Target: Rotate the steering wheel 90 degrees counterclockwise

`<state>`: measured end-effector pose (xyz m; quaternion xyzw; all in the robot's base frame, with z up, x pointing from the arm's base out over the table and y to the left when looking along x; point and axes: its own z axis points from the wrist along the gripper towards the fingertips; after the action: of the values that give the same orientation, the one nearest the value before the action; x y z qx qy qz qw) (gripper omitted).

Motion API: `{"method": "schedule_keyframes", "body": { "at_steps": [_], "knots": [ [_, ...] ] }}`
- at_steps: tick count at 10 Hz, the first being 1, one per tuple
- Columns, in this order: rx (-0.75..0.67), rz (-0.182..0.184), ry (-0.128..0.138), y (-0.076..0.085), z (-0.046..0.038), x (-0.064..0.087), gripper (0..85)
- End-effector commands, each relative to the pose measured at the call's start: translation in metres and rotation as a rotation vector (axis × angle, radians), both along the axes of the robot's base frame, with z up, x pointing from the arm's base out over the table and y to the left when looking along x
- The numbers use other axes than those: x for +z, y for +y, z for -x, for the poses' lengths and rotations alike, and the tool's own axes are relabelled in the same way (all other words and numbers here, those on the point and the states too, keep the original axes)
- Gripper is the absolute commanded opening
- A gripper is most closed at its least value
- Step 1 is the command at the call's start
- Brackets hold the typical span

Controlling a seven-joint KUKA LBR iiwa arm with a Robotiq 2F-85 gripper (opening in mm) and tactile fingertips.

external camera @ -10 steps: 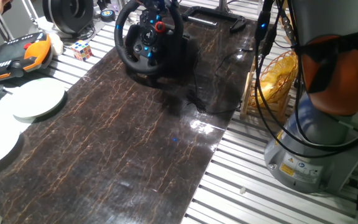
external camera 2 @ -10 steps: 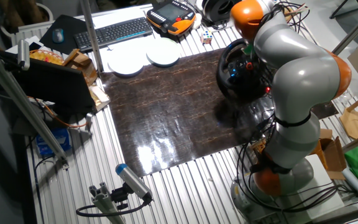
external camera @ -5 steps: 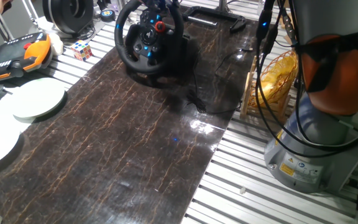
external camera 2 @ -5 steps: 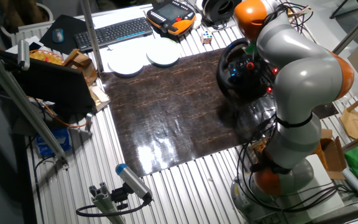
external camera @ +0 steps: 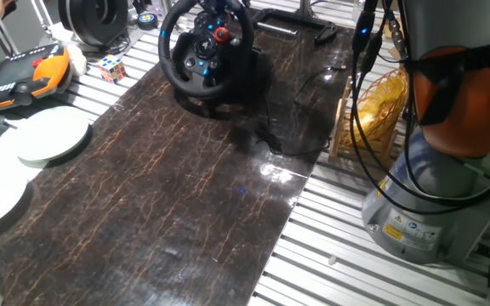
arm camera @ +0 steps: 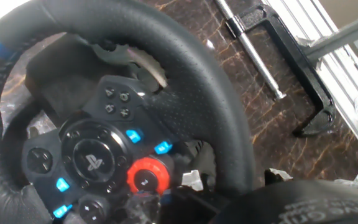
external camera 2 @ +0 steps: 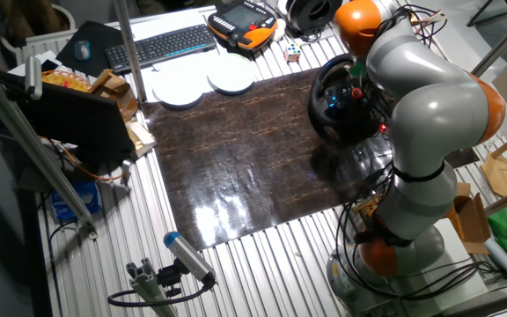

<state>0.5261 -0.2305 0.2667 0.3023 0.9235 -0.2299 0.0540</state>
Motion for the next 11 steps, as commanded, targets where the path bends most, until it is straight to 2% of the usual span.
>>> {"method": "schedule_keyframes", "body": {
  "at_steps": [1,2,4,6,7,8,9,10,11],
  "knots": [
    [-0.009,-0.004,0.000,0.002,0.0025,0.003,56.3],
    [-0.026,-0.017,-0.003,0.005,0.0037,0.006,56.3],
    [-0.067,-0.029,0.007,0.016,0.0023,0.015,50.3],
    [-0.104,-0.043,0.007,0.030,0.0043,0.023,45.7],
    [-0.118,-0.045,0.005,0.039,0.0046,0.025,39.7],
    [-0.135,-0.065,0.000,0.049,0.0057,0.026,24.0],
    [-0.147,-0.088,-0.002,0.055,0.0065,0.026,2.7],
    [-0.177,-0.117,-0.019,0.062,0.0075,0.025,0.7],
    [-0.219,-0.145,-0.047,0.071,0.0072,0.024,0.7]
  ]
}}
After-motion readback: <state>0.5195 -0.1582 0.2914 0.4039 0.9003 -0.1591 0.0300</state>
